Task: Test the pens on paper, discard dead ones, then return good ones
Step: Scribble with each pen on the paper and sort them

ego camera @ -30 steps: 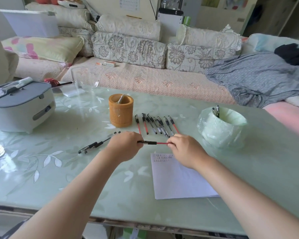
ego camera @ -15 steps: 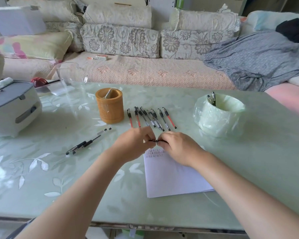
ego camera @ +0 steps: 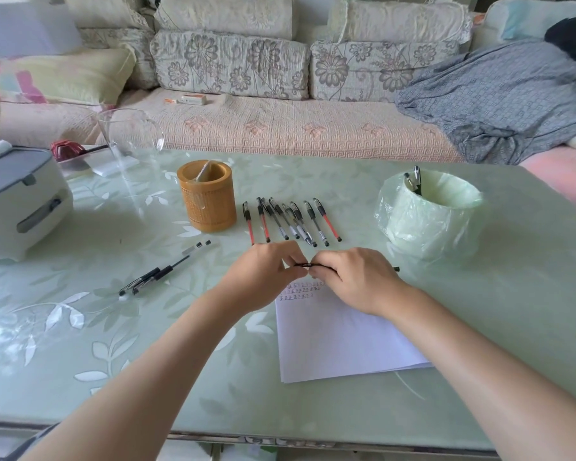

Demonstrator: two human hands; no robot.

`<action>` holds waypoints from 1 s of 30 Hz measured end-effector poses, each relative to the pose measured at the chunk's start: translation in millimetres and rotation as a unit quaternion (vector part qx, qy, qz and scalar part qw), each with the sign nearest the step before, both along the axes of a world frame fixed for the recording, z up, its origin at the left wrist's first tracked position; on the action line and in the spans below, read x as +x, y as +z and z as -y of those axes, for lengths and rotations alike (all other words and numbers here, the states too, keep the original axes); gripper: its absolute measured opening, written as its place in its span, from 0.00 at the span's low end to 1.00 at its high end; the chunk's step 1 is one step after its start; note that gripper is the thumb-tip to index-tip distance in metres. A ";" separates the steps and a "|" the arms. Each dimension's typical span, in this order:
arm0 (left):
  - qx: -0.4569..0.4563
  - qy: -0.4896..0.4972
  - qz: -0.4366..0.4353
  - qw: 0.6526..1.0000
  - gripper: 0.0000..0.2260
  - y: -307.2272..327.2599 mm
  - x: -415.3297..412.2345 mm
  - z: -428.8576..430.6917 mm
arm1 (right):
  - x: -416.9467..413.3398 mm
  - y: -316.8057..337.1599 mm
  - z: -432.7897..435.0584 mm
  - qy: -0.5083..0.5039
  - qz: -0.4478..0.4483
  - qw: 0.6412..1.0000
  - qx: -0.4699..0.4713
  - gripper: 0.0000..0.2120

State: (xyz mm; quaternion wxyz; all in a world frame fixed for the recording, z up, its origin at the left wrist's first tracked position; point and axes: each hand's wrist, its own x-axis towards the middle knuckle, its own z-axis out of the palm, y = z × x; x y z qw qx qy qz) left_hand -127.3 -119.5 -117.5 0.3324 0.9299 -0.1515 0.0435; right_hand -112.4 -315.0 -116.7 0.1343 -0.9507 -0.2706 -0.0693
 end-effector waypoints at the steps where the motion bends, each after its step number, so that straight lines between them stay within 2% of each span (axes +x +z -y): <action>1: 0.010 0.001 -0.003 1.000 0.00 -0.1 1.2 -1.2 | 0.3 1.7 -0.1 -0.001 -0.021 1.000 0.007 0.14; 5: 0.080 0.034 0.011 0.996 0.02 -2.9 7.1 -10.3 | 3.3 2.9 5.1 -0.016 -0.091 0.994 0.067 0.15; 10: 0.164 0.066 0.025 0.984 0.04 -12.0 10.6 -21.8 | 9.5 -2.6 13.7 -0.043 -0.115 0.966 0.227 0.11; 12: 0.174 0.065 0.023 0.982 0.04 -15.7 11.4 -21.5 | 8.5 -4.0 12.2 -0.063 -0.185 0.919 0.344 0.15; 14: 0.175 0.062 0.017 0.982 0.05 -17.8 12.4 -20.8 | 6.1 -2.2 8.8 -0.056 -0.277 0.846 0.453 0.19; 16: 0.174 0.055 0.006 0.983 0.05 -18.3 13.6 -20.8 | 4.4 0.0 7.2 -0.038 -0.328 0.802 0.499 0.23; 18: 0.170 0.048 -0.009 0.984 0.07 -17.9 15.0 -21.5 | 2.3 -3.4 7.7 -0.024 -0.335 0.801 0.495 0.22; 22: 0.151 0.050 -0.016 0.987 0.09 -18.5 17.5 -21.2 | -1.9 -13.2 7.1 -0.032 -0.338 0.822 0.458 0.06; 27: 0.096 0.038 0.014 0.995 0.09 -23.8 18.7 -9.6 | -2.7 -17.9 3.9 -0.040 -0.353 0.815 0.458 0.09; 30: 0.095 0.030 0.027 0.995 0.16 -31.2 20.8 -3.1 | -1.3 -23.0 3.5 -0.040 -0.342 0.827 0.444 0.10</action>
